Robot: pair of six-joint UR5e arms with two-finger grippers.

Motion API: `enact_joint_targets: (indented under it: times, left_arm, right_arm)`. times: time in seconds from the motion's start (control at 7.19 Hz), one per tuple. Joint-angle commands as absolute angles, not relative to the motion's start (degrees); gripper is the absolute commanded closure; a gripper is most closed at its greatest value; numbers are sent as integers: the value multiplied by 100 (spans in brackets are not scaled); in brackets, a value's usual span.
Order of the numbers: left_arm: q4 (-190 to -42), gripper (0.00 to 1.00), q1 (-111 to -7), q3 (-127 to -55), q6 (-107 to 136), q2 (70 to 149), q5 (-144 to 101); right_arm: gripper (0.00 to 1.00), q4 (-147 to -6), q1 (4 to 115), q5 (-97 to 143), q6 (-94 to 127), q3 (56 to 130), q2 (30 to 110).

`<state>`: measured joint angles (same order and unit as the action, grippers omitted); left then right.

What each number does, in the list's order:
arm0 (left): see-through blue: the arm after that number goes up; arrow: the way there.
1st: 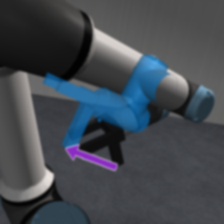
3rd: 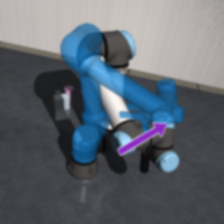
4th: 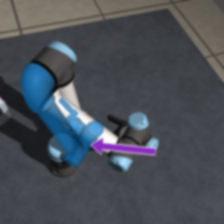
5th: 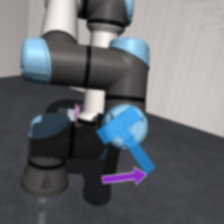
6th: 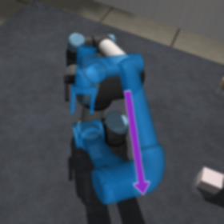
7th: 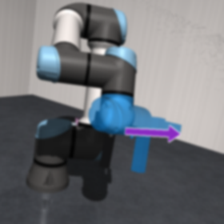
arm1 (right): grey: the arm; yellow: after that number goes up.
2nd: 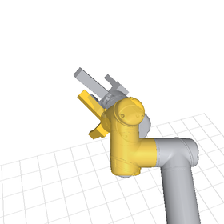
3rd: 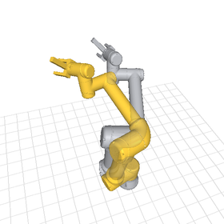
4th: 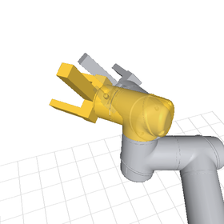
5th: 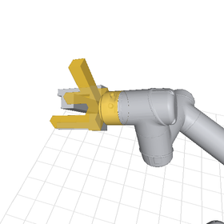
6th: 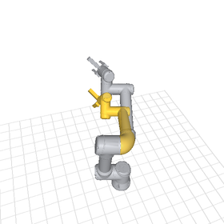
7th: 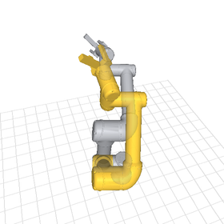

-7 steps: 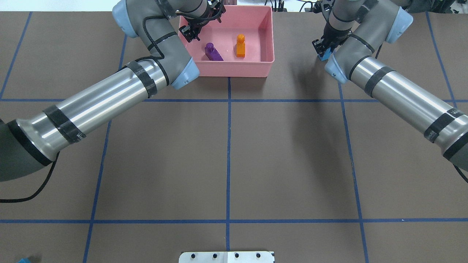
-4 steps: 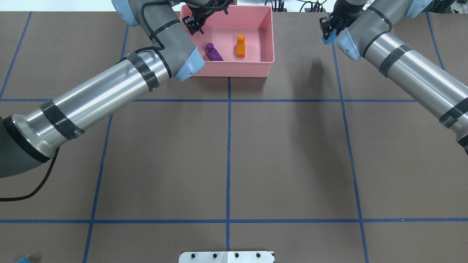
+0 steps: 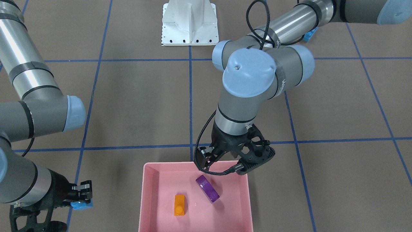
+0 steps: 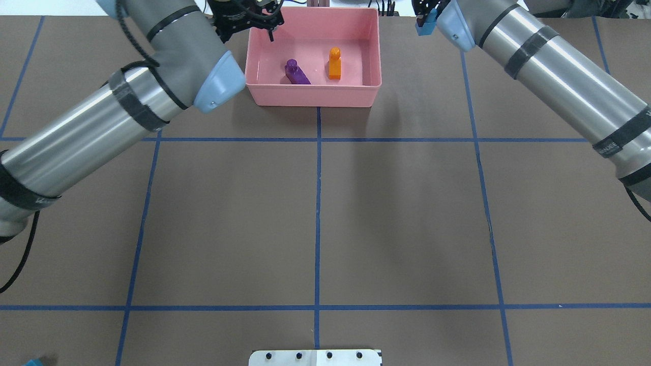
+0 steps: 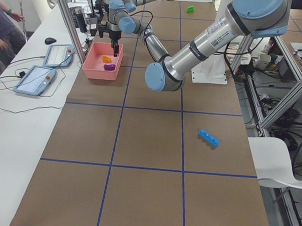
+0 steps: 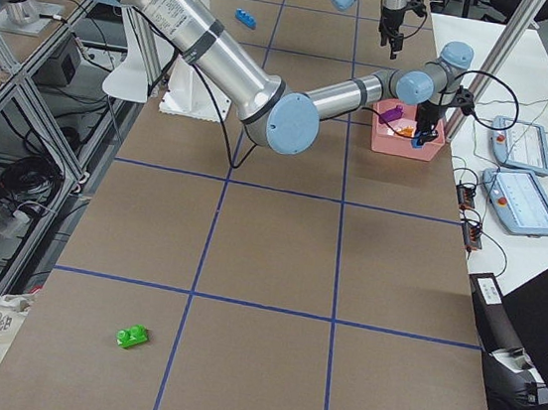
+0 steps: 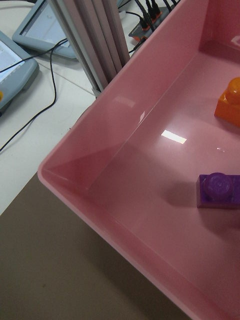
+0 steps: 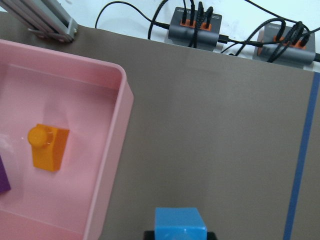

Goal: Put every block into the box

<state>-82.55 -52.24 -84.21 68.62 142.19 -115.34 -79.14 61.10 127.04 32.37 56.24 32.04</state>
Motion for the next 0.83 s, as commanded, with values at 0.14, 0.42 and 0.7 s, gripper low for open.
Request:
enact_joint_targets:
  times: [0.14, 0.42, 0.7]
  left_arm:
    - [-7875, 0, -5326, -10823, 4848, 11609, -11540]
    - [-7892, 0, -5309, -11546, 4326, 10656, -11584]
    - [-7893, 0, -5204, -11942, 4316, 10206, -11671]
  right_arm:
    - [100, -6871, 5540, 11896, 4390, 5180, 2735]
    - [100, -6216, 5091, 11156, 4929, 4792, 2576]
    - [100, -6047, 4825, 10600, 5640, 4781, 2540]
